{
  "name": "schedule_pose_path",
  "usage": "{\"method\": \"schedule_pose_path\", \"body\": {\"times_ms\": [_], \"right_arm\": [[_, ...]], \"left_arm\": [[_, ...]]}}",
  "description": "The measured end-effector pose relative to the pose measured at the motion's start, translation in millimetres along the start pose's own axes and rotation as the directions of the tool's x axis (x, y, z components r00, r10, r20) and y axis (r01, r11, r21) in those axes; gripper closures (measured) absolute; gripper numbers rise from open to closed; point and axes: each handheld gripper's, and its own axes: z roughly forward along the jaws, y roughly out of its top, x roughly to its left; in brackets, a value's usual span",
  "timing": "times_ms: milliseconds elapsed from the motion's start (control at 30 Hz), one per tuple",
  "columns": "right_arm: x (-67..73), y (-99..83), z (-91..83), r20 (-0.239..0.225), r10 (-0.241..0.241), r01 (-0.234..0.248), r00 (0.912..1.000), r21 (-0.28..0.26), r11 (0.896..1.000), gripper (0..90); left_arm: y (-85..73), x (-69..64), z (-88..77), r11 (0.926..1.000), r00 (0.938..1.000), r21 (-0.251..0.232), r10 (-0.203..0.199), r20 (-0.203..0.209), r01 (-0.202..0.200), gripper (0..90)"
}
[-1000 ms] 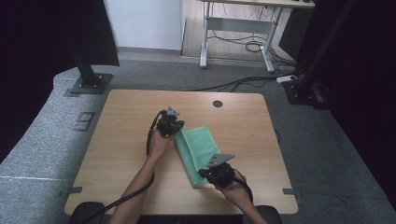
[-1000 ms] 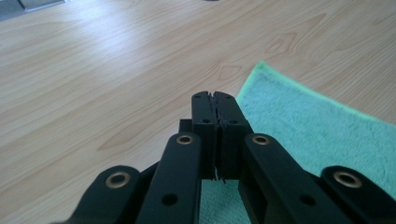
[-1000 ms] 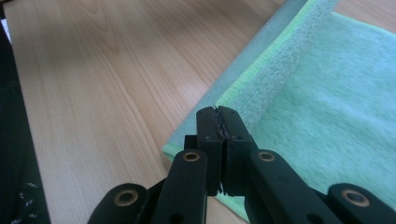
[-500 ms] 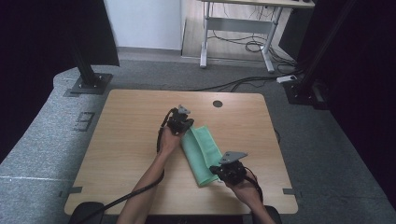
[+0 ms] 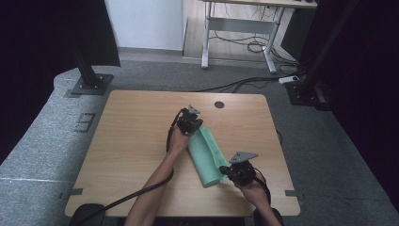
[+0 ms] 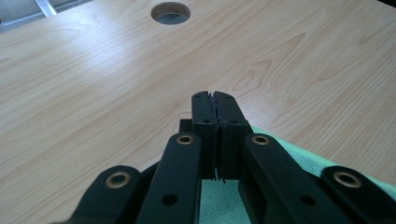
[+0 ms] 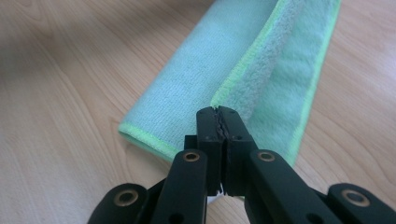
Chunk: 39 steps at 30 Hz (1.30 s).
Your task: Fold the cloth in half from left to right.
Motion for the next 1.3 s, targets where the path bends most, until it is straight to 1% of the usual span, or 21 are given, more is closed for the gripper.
{"method": "schedule_pose_path", "body": {"times_ms": [133, 200, 300, 367, 400, 433, 467, 500, 533, 567, 633, 733, 767, 800, 867, 933, 967, 1033, 1167, 1233, 1300], "right_arm": [[-4.7, -5.4, 2.1, 0.008, 0.019, -0.019, 0.9998, 0.014, 1.000, 87.3], [-6.3, -7.4, 3.4, 0.011, 0.020, -0.020, 0.9998, 0.021, 1.000, 87.3], [-9.2, -10.4, 5.7, 0.021, 0.021, -0.022, 0.9996, 0.034, 0.999, 87.2], [-10.7, -11.8, 6.7, 0.024, 0.024, -0.025, 0.9994, 0.039, 0.999, 87.2], [-11.2, -12.3, 6.8, 0.028, 0.024, -0.025, 0.9993, 0.042, 0.999, 87.1], [-11.7, -12.7, 6.7, 0.032, 0.022, -0.024, 0.9992, 0.045, 0.999, 87.1], [-12.1, -12.8, 6.4, 0.034, 0.024, -0.025, 0.9991, 0.044, 0.999, 86.9], [-13.1, -13.1, 5.6, 0.041, 0.027, -0.028, 0.9988, 0.039, 0.999, 85.8], [-13.8, -13.1, 4.8, 0.044, 0.031, -0.032, 0.9985, 0.037, 0.999, 83.2], [-15.4, -13.2, 3.6, 0.059, 0.036, -0.038, 0.9976, 0.031, 0.999, 81.9], [-18.3, -13.5, 0.8, 0.078, 0.050, -0.051, 0.9957, 0.022, 0.998, 78.5], [-22.9, -13.1, -3.5, 0.112, 0.065, -0.067, 0.9916, 0.009, 0.998, 73.7], [-24.7, -12.5, -5.4, 0.130, 0.075, -0.076, 0.9887, 0.005, 0.997, 71.7], [-25.9, -12.0, -6.4, 0.139, 0.076, -0.077, 0.9873, 0.002, 0.997, 70.2], [-28.4, -10.6, -8.5, 0.153, 0.081, -0.081, 0.9849, -0.008, 0.997, 66.2], [-30.6, -9.0, -10.5, 0.176, 0.083, -0.082, 0.9808, -0.012, 0.997, 61.5], [-31.9, -8.5, -11.3, 0.179, 0.081, -0.080, 0.9805, -0.012, 0.997, 59.6], [-34.2, -7.6, -13.4, 0.196, 0.085, -0.083, 0.9768, -0.016, 0.996, 55.3], [-38.4, -7.3, -13.5, 0.205, 0.089, -0.089, 0.9748, -0.010, 0.996, 48.4], [-39.9, -6.7, -12.7, 0.205, 0.096, -0.095, 0.9739, -0.016, 0.995, 44.8], [-41.1, -4.7, -9.5, 0.197, 0.095, -0.094, 0.9757, -0.012, 0.995, 41.9]], "left_arm": [[-0.4, -4.2, 8.5, 0.9998, 1.0000, 0.016, 0.009, 0.000, -0.009, 87.7], [-1.0, -5.4, 12.6, 0.9994, 0.9998, 0.029, 0.018, -0.003, -0.018, 87.7], [-1.9, -6.3, 16.8, 0.9991, 0.9998, 0.038, 0.017, -0.005, -0.017, 87.5], [-2.4, -6.6, 19.3, 0.9994, 1.0000, 0.034, 0.008, -0.003, -0.008, 86.6], [-2.4, -6.7, 19.3, 0.9996, 1.0000, 0.029, 0.005, -0.007, -0.005, 84.8], [-2.2, -6.5, 19.0, 0.9996, 1.0000, 0.026, 0.004, -0.006, -0.004, 79.4], [-1.7, -6.6, 18.2, 0.9998, 1.0000, 0.018, 0.003, -0.006, -0.002, 73.7], [-1.1, -7.0, 17.7, 0.9999, 0.9999, 0.011, 0.004, -0.011, -0.003, 65.0], [0.4, -7.5, 16.2, 1.0000, 0.9998, 0.003, 0.005, -0.018, -0.005, 59.3], [1.3, -7.7, 15.3, 1.0000, 0.9998, -0.002, 0.003, -0.018, -0.003, 53.6], [5.0, -8.2, 11.5, 0.9998, 0.9997, -0.016, 0.008, -0.025, -0.008, 47.3], [10.0, -8.3, 6.0, 0.9997, 0.9998, -0.025, -0.002, -0.021, 0.002, 38.0], [11.3, -8.5, 4.6, 0.9996, 0.9997, -0.027, -0.002, -0.024, 0.001, 34.0], [13.0, -8.8, 1.7, 0.9995, 0.9996, -0.030, 0.004, -0.029, -0.004, 32.7], [14.9, -8.4, -2.1, 0.9997, 0.9998, -0.026, 0.000, -0.021, 0.000, 29.7], [13.9, -9.1, -6.3, 0.9997, 0.9998, -0.026, 0.006, -0.018, -0.006, 28.0], [12.8, -9.2, -7.7, 0.9996, 0.9998, -0.028, 0.010, -0.016, -0.010, 27.3], [7.9, -10.1, -11.7, 0.9997, 1.0000, -0.024, 0.006, -0.007, -0.006, 25.3], [-3.4, -10.7, -18.7, 0.9999, 0.9999, -0.015, 0.002, 0.011, -0.002, 21.7], [-10.9, -12.0, -22.6, 1.0000, 0.9997, -0.008, 0.001, 0.023, -0.001, 20.2], [-19.5, -15.3, -25.1, 1.0000, 0.9995, 0.004, 0.003, 0.033, -0.003, 18.8]]}}
